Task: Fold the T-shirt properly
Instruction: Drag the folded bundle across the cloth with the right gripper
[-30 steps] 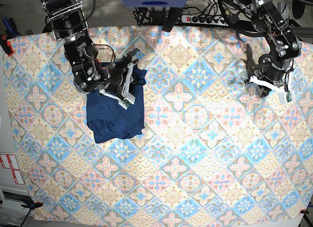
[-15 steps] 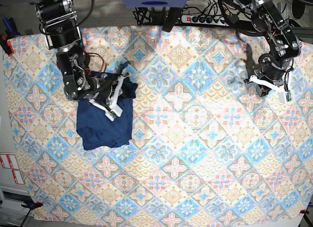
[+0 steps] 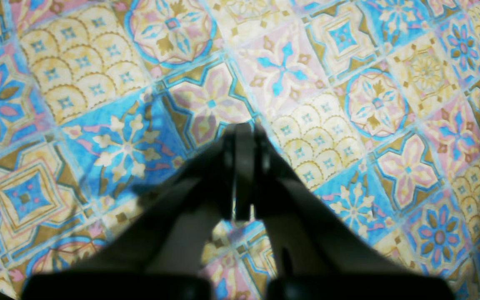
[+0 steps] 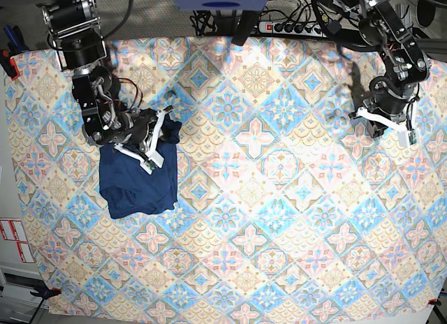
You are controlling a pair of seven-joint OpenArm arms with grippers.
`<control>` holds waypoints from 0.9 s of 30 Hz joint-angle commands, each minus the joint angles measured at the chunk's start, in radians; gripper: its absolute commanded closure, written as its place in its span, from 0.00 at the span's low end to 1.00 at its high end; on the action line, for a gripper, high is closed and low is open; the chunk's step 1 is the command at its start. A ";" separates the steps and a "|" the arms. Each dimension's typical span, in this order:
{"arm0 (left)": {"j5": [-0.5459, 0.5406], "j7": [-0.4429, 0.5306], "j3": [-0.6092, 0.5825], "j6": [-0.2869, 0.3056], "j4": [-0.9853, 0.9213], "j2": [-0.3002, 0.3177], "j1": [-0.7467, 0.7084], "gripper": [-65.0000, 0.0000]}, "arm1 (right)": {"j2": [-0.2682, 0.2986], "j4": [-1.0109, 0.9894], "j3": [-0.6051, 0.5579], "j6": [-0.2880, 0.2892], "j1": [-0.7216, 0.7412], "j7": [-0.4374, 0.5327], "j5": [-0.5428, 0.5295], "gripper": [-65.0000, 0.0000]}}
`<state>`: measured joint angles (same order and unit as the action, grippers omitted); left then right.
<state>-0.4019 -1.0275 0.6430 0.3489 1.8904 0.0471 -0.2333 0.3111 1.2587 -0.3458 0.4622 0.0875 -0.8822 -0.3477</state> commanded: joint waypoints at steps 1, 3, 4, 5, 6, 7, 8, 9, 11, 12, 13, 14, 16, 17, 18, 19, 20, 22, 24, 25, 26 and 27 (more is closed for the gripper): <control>-0.012 0.022 0.001 0.003 0.015 0.009 0.004 1.00 | 0.035 0.016 0.004 -0.018 -0.012 -0.050 0.040 0.95; -0.012 0.022 0.001 0.003 0.015 0.009 0.004 1.00 | 0.043 0.042 0.004 -0.018 -0.016 -0.048 0.040 0.95; -0.012 0.022 0.001 0.003 0.015 0.009 0.004 1.00 | 0.043 0.045 0.004 -0.018 -0.021 -0.048 0.040 0.95; -0.012 0.022 0.001 0.003 0.015 0.009 0.005 1.00 | 0.043 0.043 0.004 -0.018 -0.025 -0.048 0.040 0.95; -0.012 0.022 0.001 0.003 0.015 0.009 0.005 1.00 | 0.044 0.042 0.004 -0.018 -0.027 -0.048 0.040 0.95; -0.012 0.022 0.001 0.003 0.015 0.009 0.007 1.00 | 0.044 0.040 0.004 -0.018 -0.027 -0.048 0.040 0.95; -0.012 0.022 0.001 0.003 0.015 0.009 0.008 1.00 | 0.044 0.040 0.004 -0.018 -0.027 -0.048 0.040 0.95; -0.012 0.022 0.001 0.003 0.015 0.009 0.008 1.00 | 0.044 0.045 0.004 -0.018 -0.027 -0.048 0.040 0.95; -0.012 0.022 -0.022 0.003 0.015 0.009 0.010 1.00 | 0.044 0.045 0.004 -0.018 -0.027 -0.048 0.039 0.95; -0.009 0.022 -0.035 0.003 0.015 0.009 0.010 1.00 | 0.043 0.046 0.004 -0.018 -0.025 -0.044 0.039 0.95; -0.007 0.022 -0.039 0.003 0.015 0.009 0.010 1.00 | 0.043 0.046 0.004 -0.018 -0.025 -0.041 0.039 0.95; -0.005 0.022 -0.039 0.003 0.015 0.009 0.010 1.00 | 0.043 0.052 0.004 -0.018 -0.025 -0.041 0.039 0.95; -0.007 0.022 -0.039 0.003 0.015 0.009 0.008 1.00 | 0.043 0.105 0.004 -0.018 -0.027 -0.039 0.037 0.95; -0.007 0.022 -0.039 0.003 0.015 0.009 0.008 1.00 | 0.043 0.141 0.004 -0.018 -0.028 -0.039 0.037 0.95; -0.007 0.022 -0.039 0.003 0.015 0.009 0.008 1.00 | 0.043 0.180 0.004 -0.018 -0.032 -0.047 0.035 0.95; -0.007 0.022 -0.039 0.003 0.015 0.009 0.008 1.00 | 0.043 0.207 0.004 -0.018 -0.041 -0.048 0.035 0.95; -0.010 0.022 -0.039 0.003 0.015 0.009 0.008 1.00 | 0.043 0.246 0.006 -0.018 -0.048 -0.048 0.035 0.95; -0.010 0.022 -0.039 0.003 0.015 0.009 0.008 1.00 | 0.043 0.304 0.035 -0.018 -0.071 -0.061 0.035 0.95; -0.010 0.022 -0.039 0.003 0.015 0.009 0.007 1.00 | 0.038 0.355 0.092 -0.018 -0.098 -0.098 0.035 0.95; -0.010 0.022 -0.039 0.003 0.015 0.009 0.005 1.00 | 0.036 0.375 0.118 -0.018 -0.114 -0.110 0.035 0.95; -0.012 0.022 -0.039 0.003 0.015 0.009 0.005 1.00 | 0.036 0.401 0.141 -0.018 -0.128 -0.116 0.035 0.95; -0.012 0.022 -0.039 0.003 0.015 0.009 0.005 1.00 | 0.036 0.428 0.164 -0.018 -0.147 -0.124 0.034 0.95</control>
<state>-0.4004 -1.0275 0.6025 0.3481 1.8904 0.0475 -0.2333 0.3386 1.6653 -0.1852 0.4389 -0.0750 -1.0267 -0.2981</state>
